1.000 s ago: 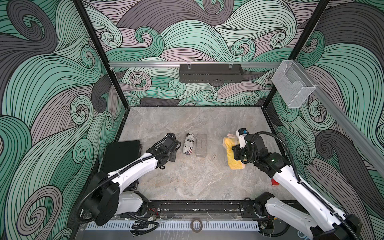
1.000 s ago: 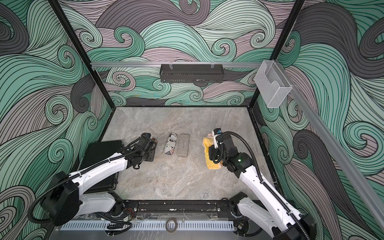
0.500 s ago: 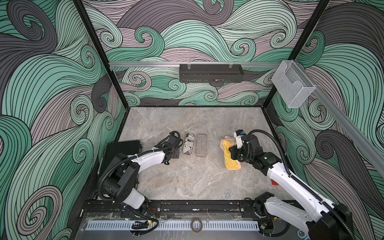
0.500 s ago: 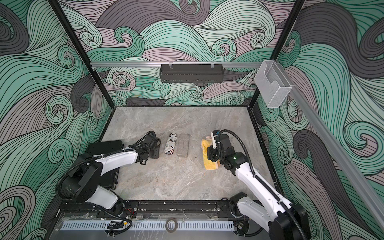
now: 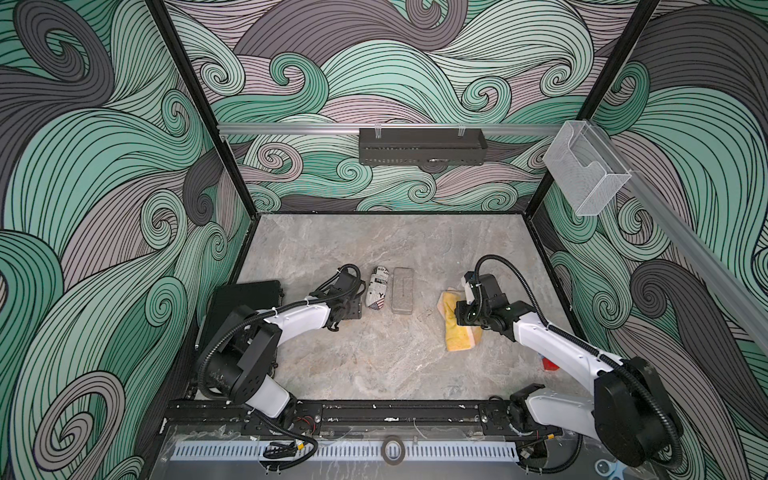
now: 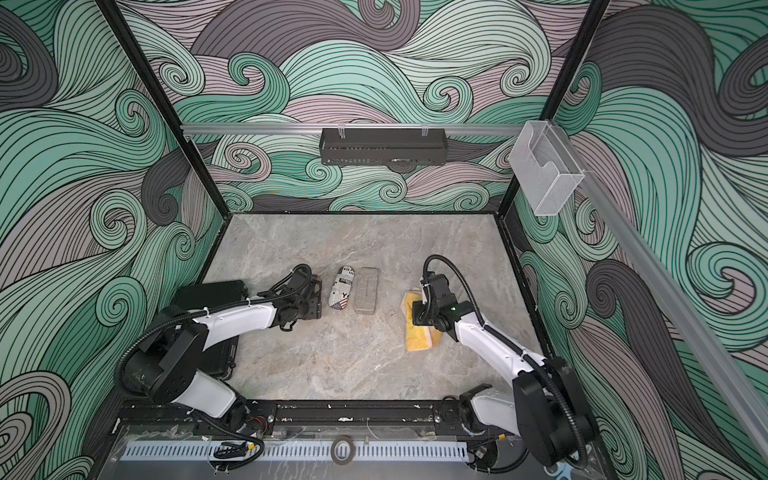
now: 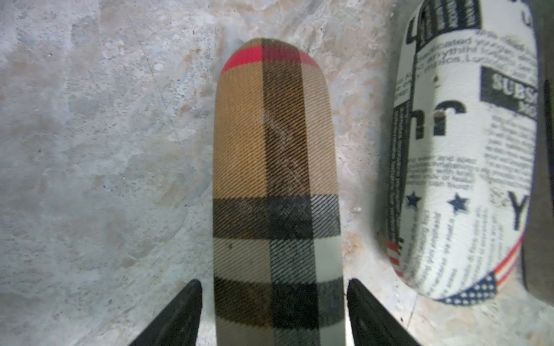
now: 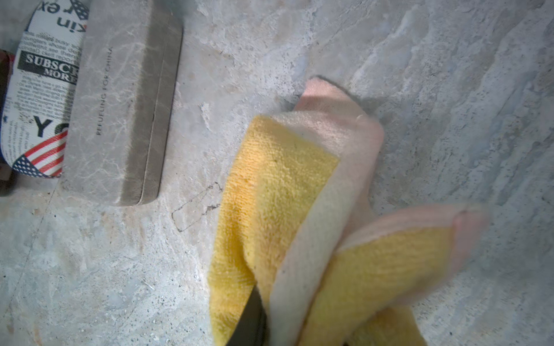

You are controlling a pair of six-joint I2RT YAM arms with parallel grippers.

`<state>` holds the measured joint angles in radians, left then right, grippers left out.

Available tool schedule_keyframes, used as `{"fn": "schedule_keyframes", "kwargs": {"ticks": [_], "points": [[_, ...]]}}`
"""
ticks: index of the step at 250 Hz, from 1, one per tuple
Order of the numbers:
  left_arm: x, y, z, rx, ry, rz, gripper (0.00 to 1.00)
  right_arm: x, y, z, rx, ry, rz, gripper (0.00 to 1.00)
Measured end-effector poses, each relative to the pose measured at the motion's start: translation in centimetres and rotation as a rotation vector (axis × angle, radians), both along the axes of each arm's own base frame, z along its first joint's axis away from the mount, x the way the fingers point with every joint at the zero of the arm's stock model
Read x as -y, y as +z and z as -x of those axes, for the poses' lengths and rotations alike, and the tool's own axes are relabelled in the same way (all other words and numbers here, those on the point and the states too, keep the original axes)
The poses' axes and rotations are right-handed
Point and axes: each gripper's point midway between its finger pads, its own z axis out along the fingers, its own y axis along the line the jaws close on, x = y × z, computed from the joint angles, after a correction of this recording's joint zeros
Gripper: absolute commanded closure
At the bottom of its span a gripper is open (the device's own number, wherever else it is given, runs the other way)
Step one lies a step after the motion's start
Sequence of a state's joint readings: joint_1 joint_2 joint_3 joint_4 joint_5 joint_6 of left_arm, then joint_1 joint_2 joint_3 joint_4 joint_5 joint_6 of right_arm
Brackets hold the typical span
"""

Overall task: Wipe the eyeglass case
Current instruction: Place the cleaning item at the center of the board.

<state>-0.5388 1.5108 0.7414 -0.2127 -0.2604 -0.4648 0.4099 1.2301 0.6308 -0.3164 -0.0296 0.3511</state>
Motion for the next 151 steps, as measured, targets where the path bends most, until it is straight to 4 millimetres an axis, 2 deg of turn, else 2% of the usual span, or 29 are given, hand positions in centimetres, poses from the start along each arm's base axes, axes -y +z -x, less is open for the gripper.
{"fn": "schedule_keyframes", "kwargs": {"ticks": [25,44,70,88,118,151], "points": [[-0.1,1.8,-0.1,0.039,0.007,0.028,0.10,0.0,0.5,-0.2,0.020,-0.004,-0.005,0.54],[-0.4,3.4,-0.3,0.073,0.016,0.055,0.05,0.2,1.3,-0.3,0.047,-0.008,-0.008,0.41],[-1.2,5.1,-0.4,0.107,0.038,0.086,0.01,0.4,3.7,-0.5,0.119,-0.016,-0.024,0.15],[-2.2,6.1,-0.5,0.125,0.062,0.101,0.01,0.5,5.9,-0.6,0.175,-0.021,-0.044,0.01],[-3.9,7.9,-0.8,0.164,0.109,0.123,0.01,0.7,9.5,-0.9,0.282,-0.025,-0.066,0.00],[-5.6,9.5,-1.3,0.208,0.157,0.101,0.01,1.8,12.1,-1.7,0.376,-0.061,-0.029,0.00]]}}
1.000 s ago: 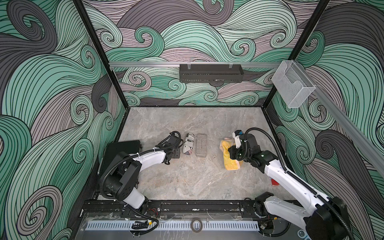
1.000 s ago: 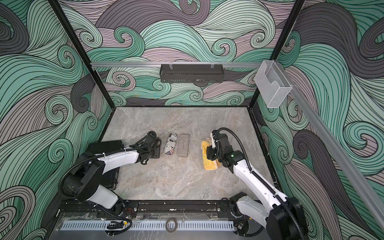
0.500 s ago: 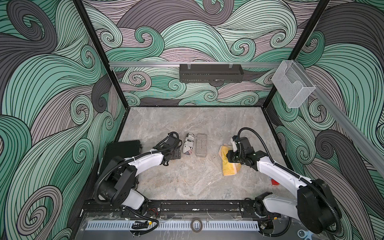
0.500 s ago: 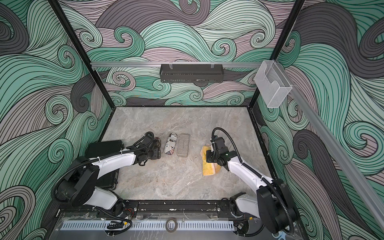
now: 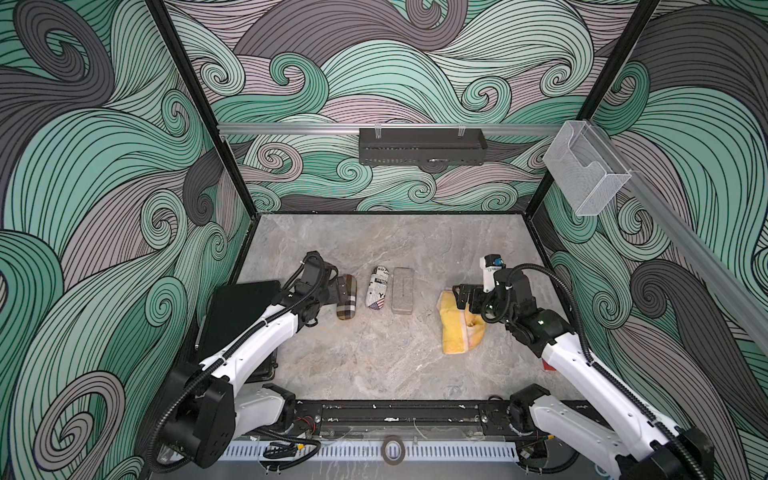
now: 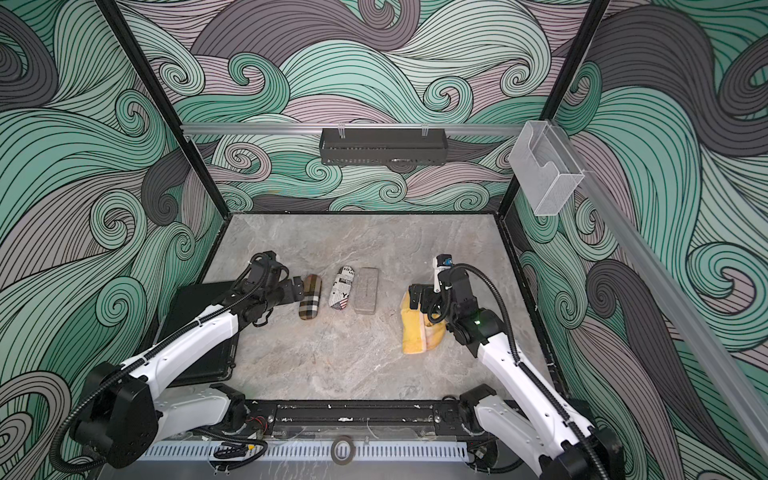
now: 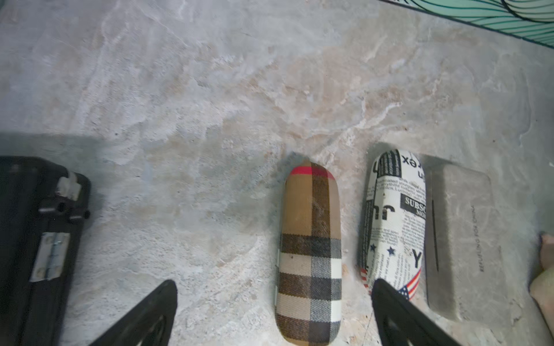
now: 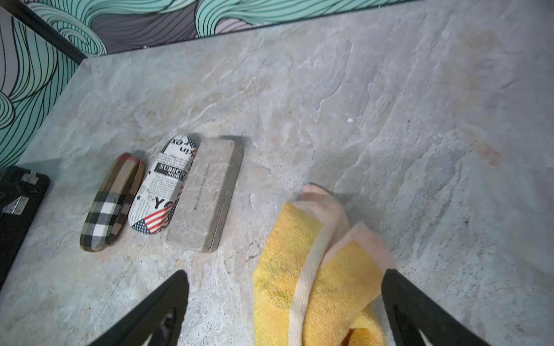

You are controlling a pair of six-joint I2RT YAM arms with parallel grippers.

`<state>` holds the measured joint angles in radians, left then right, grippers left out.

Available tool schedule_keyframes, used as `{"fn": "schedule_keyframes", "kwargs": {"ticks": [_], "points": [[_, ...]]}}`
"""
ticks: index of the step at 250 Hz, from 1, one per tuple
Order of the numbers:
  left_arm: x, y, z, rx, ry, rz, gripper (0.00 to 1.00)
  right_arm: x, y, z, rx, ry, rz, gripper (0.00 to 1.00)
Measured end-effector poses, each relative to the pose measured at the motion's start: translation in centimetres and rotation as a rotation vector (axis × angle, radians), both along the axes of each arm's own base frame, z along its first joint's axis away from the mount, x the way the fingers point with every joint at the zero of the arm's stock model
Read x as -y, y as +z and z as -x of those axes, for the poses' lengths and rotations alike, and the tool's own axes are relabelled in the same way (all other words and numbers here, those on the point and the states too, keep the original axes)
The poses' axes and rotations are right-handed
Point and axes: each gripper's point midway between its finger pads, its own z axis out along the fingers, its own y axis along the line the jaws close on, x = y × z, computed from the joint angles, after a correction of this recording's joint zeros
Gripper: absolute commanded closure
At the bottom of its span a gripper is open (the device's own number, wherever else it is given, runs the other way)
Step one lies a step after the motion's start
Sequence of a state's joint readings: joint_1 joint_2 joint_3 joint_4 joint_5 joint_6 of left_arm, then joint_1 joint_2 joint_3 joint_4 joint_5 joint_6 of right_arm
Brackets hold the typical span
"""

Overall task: Wipe the eyeglass case
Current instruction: Place the cleaning item at the center of the board, then reset both arms

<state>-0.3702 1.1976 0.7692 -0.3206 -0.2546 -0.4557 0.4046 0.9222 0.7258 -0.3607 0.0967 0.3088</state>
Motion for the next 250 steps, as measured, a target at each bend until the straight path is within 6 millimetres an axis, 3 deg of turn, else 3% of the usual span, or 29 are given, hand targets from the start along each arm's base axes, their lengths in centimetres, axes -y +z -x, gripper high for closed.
{"fn": "schedule_keyframes", "kwargs": {"ticks": [49,81,128,159,196,250], "points": [[-3.4,0.6,-0.6,0.030,0.101,-0.087,0.01,2.8,1.4,-2.3,0.165,-0.122,0.123,0.00],[-6.0,0.8,-1.2,0.065,0.165,-0.151,0.02,5.8,-0.7,-3.1,0.205,-0.229,0.181,0.00],[-8.4,-0.7,-0.7,0.077,0.201,-0.229,0.01,9.1,-3.3,-4.7,0.183,-0.310,0.261,0.00],[-8.9,-1.1,-0.7,0.095,0.166,-0.281,0.01,10.0,-4.2,-5.9,0.200,-0.326,0.302,0.00],[-9.1,-1.0,-2.1,0.162,0.135,-0.330,0.01,11.2,-5.7,-6.7,0.215,-0.343,0.330,0.00],[-9.3,-5.4,-1.6,0.196,0.060,-0.368,0.01,11.2,-6.2,-7.9,0.276,-0.313,0.348,0.00]]}}
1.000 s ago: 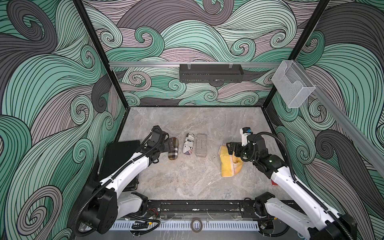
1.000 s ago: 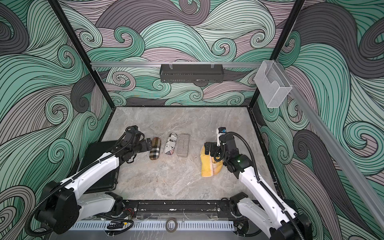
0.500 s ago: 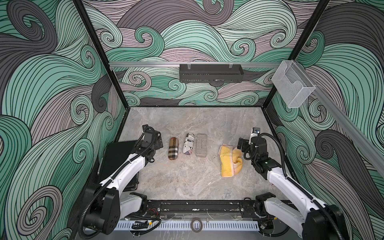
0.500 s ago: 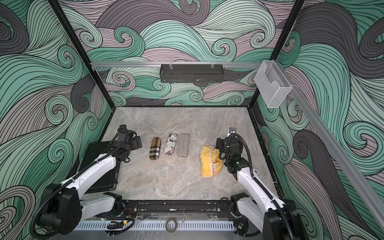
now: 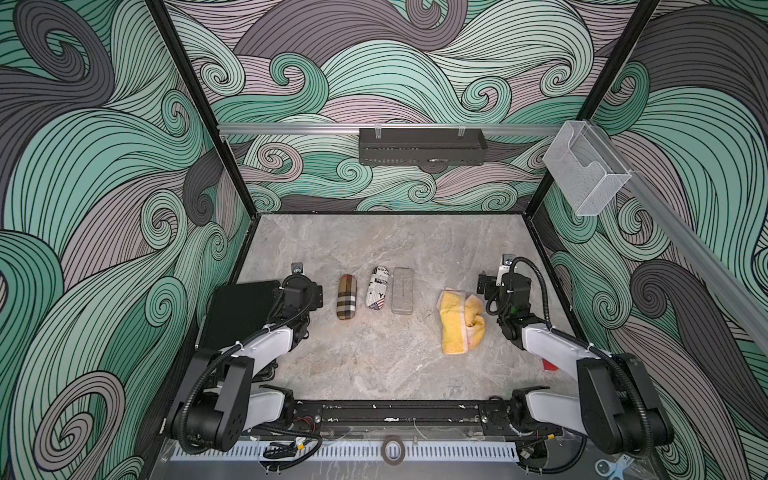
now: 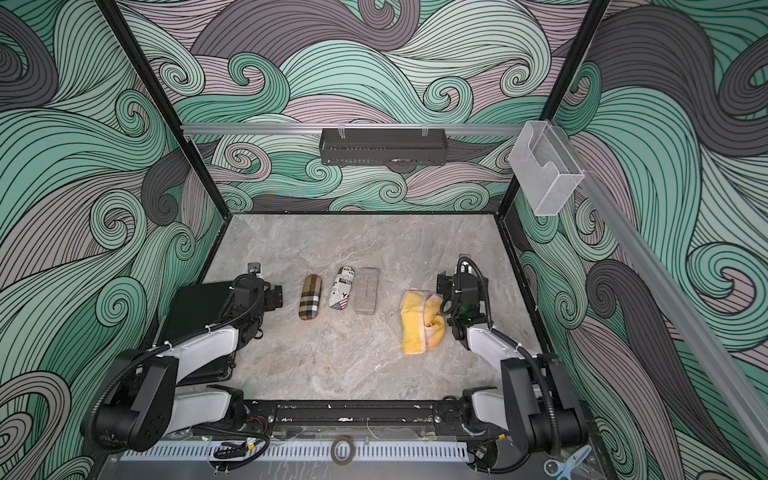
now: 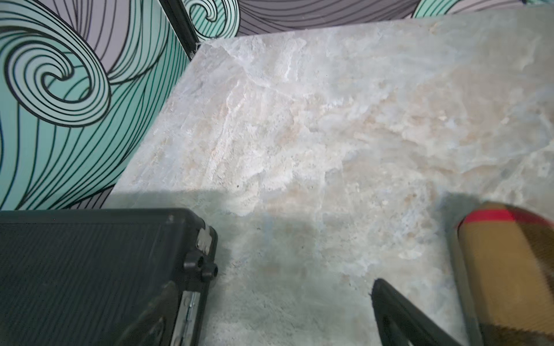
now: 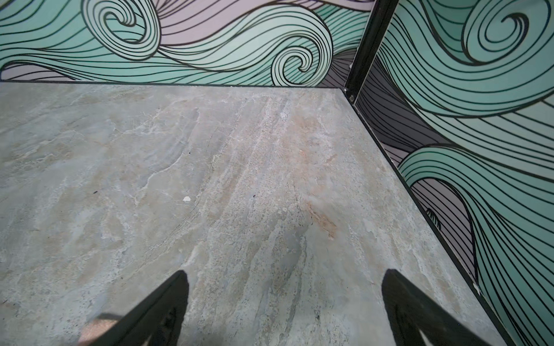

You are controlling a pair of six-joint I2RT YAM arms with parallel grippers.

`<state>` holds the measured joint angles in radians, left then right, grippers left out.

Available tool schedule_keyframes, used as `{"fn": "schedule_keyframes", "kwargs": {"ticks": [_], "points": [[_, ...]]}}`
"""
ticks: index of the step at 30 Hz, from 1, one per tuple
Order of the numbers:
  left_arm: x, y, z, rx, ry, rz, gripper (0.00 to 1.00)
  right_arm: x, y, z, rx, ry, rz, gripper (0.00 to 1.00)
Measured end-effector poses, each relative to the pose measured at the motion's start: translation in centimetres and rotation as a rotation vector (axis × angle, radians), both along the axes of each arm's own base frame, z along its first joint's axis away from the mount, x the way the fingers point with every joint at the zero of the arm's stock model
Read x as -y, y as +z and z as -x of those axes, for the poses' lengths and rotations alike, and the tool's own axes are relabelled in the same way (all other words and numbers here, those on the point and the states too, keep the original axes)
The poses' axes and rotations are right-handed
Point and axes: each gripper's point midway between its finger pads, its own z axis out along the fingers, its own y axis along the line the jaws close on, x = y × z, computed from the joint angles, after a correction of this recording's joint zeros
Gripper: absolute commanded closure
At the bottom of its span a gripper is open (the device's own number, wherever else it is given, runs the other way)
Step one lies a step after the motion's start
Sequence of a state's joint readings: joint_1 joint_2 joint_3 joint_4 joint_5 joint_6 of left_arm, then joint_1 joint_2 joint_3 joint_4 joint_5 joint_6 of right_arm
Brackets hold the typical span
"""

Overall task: Wipe the eyeglass case
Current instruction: Reset both arms

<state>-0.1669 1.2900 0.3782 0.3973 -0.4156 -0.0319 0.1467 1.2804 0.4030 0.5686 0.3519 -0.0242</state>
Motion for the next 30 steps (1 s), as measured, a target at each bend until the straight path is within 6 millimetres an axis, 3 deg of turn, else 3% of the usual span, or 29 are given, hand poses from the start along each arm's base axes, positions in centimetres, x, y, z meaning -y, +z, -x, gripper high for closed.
{"fn": "schedule_keyframes", "kwargs": {"ticks": [6,9,12,18,30], "points": [[-1.4,0.4,-2.1,0.082,-0.003,0.033,0.01,1.5,-2.7,0.1,0.009,0.017,-0.048,0.00],[-2.6,-0.4,-3.5,0.075,0.006,0.071,0.01,1.5,-4.9,-0.2,-0.011,0.044,-0.075,0.00],[-2.9,0.1,-5.0,0.096,-0.008,0.108,0.01,1.2,-6.5,-0.5,-0.071,0.060,-0.097,0.00],[-2.6,0.2,-5.2,0.101,-0.033,0.148,0.01,0.8,-4.0,-2.2,0.004,0.077,-0.105,0.00],[-1.7,0.1,-5.4,0.099,-0.102,0.203,0.01,0.4,-4.4,-2.3,-0.024,0.088,-0.100,0.00]]}}
